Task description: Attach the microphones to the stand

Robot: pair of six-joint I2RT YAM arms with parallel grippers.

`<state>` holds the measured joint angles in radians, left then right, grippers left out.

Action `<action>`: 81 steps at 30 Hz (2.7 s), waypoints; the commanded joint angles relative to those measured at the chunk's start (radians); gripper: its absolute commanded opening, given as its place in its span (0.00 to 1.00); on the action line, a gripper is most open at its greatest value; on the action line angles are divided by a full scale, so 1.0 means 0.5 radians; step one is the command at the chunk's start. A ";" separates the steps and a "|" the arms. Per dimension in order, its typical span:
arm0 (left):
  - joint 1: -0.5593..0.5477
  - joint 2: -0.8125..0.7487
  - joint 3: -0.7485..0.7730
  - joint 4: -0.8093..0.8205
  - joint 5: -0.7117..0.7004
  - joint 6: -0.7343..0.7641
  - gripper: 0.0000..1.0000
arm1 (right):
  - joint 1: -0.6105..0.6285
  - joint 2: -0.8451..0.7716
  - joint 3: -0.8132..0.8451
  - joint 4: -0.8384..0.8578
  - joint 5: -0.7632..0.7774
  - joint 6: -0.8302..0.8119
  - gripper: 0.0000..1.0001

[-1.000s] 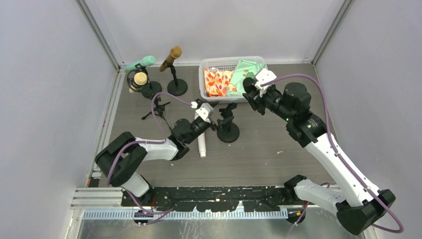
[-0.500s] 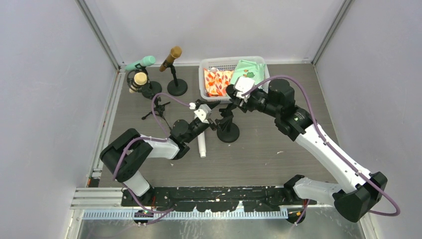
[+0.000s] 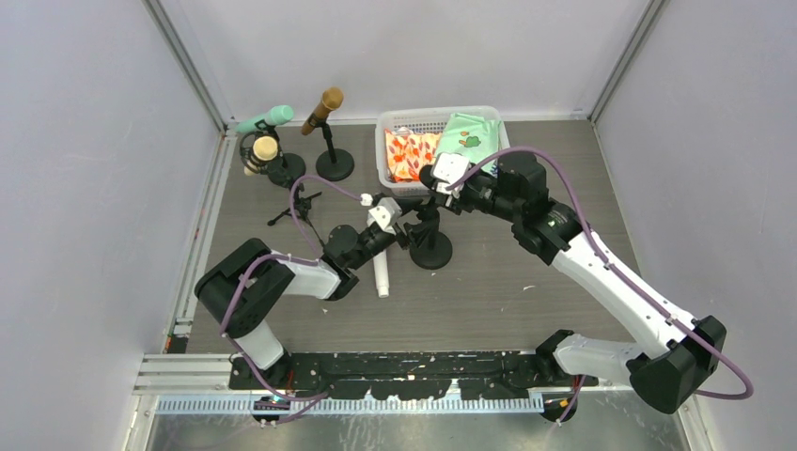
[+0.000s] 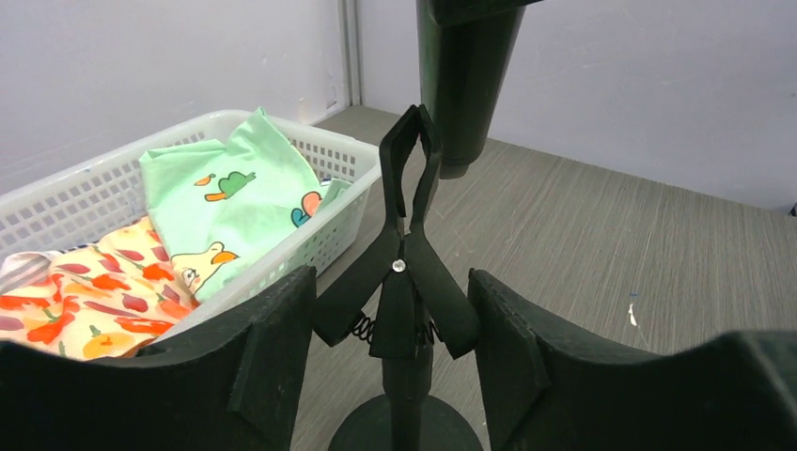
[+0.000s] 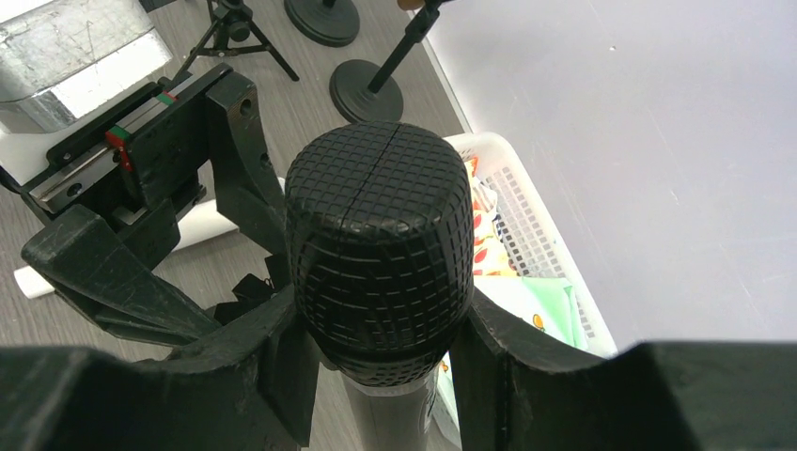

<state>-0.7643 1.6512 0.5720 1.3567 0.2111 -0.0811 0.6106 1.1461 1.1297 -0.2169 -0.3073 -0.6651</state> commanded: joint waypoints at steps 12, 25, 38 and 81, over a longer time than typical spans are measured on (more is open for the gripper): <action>0.043 0.009 0.058 0.149 0.068 -0.028 0.31 | 0.013 0.071 -0.019 0.112 -0.069 -0.069 0.03; 0.065 -0.010 0.073 0.145 0.099 -0.056 0.57 | 0.014 0.051 -0.032 0.157 -0.029 -0.098 0.02; 0.065 -0.029 0.124 0.072 0.133 -0.044 0.59 | 0.013 0.071 0.008 0.147 -0.048 -0.121 0.02; 0.108 -0.059 0.099 0.023 0.060 -0.135 0.52 | 0.016 0.051 -0.349 0.247 -0.139 0.066 0.14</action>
<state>-0.7303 1.6581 0.6003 1.3289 0.2798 -0.1482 0.6113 1.1980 0.9718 -0.0467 -0.3462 -0.6796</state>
